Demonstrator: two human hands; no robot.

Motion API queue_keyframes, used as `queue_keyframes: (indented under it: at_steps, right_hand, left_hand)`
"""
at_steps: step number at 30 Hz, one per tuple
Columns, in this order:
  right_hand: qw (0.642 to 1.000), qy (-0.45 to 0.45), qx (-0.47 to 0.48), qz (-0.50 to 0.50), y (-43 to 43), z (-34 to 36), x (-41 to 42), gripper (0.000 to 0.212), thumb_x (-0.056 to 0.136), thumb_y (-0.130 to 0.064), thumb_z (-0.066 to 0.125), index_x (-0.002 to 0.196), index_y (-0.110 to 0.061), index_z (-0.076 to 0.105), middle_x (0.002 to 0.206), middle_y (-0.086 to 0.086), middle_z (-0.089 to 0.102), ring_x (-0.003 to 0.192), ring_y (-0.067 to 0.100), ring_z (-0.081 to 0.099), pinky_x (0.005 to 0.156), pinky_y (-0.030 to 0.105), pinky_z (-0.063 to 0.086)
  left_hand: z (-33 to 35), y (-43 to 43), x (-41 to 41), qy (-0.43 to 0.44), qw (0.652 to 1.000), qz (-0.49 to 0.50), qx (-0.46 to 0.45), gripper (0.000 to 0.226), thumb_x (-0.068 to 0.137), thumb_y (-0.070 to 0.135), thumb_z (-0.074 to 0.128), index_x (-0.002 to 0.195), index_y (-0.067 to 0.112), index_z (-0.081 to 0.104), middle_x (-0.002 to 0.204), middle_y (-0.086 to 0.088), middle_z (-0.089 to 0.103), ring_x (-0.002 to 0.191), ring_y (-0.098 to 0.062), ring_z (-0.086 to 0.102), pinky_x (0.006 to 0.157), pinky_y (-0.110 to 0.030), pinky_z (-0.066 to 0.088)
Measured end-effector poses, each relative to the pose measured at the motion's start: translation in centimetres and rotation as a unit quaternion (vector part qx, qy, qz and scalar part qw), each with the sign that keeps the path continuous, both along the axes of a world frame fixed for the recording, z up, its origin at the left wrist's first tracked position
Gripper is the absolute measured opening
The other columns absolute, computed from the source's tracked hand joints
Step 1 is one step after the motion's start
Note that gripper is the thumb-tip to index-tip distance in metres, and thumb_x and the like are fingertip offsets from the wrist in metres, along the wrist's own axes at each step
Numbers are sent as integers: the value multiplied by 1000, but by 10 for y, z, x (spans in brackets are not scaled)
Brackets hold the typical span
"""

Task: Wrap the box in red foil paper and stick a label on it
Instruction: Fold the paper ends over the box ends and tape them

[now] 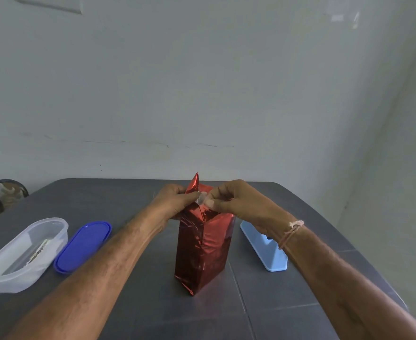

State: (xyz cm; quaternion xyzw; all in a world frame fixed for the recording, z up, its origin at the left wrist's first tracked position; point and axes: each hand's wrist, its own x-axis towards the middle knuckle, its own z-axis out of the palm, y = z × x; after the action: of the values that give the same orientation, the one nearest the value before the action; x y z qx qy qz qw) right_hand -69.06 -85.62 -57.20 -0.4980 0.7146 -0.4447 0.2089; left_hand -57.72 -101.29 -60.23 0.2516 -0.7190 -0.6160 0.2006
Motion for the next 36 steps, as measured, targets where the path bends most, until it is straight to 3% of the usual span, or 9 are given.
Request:
queue_keyframes:
  at_steps: [6, 12, 16, 21, 26, 32, 36]
  right_hand:
    - [1000, 21, 5, -12, -6, -3, 2, 4, 92, -8, 76, 93, -4, 78, 85, -4, 77, 83, -6, 69, 83, 13, 52]
    - [998, 36, -11, -45, -9, -10, 6, 6, 88, -11, 80, 91, -6, 80, 89, 3, 80, 89, 10, 75, 95, 30, 59]
    - [996, 59, -7, -59, -11, -11, 9, 7, 86, -14, 82, 89, -8, 80, 88, 2, 80, 91, 15, 77, 96, 36, 60]
    - [994, 83, 2, -78, -11, -9, 13, 13, 83, -22, 85, 91, -15, 79, 85, -5, 77, 91, 14, 74, 92, 31, 60]
    - [992, 67, -1, -104, -13, -9, 11, 35, 78, -31, 89, 105, -23, 67, 103, -2, 68, 95, 16, 66, 85, 33, 61]
    - [983, 113, -18, -141, -16, -11, 20, 29, 83, -26, 84, 102, -19, 64, 98, -5, 67, 79, 7, 59, 67, 18, 50]
    - [976, 153, 4, -155, -20, -10, 20, 37, 80, -38, 85, 103, -20, 62, 101, -5, 68, 90, 9, 64, 72, 21, 50]
  left_hand:
    - [-1, 0, -1, 5, 1000, 0, 6, 23, 88, 29, 77, 97, 8, 76, 67, -4, 75, 52, -11, 70, 46, -18, 50]
    - [-3, 0, -1, 13, 1000, 3, 9, 19, 89, 26, 76, 96, 8, 76, 64, -1, 74, 52, -10, 70, 47, -17, 50]
    - [-4, 0, 0, 16, 1000, 4, 15, 19, 89, 24, 76, 96, 7, 76, 64, -2, 74, 53, -12, 70, 48, -19, 52]
    - [-5, -1, 0, 21, 999, 4, 32, 18, 90, 26, 75, 95, 9, 77, 69, -5, 75, 56, -13, 71, 52, -22, 54]
    - [-8, -3, -1, 21, 998, -1, 54, 22, 86, 27, 80, 98, 8, 79, 81, -11, 78, 61, -17, 73, 57, -26, 57]
    - [-8, 0, -1, 25, 998, -5, 63, 20, 87, 26, 78, 94, 8, 77, 73, -10, 76, 56, -15, 71, 52, -23, 55]
    - [-6, 1, -1, 19, 996, -16, 83, 18, 87, 26, 79, 91, 9, 77, 74, -10, 76, 56, -14, 71, 51, -22, 55]
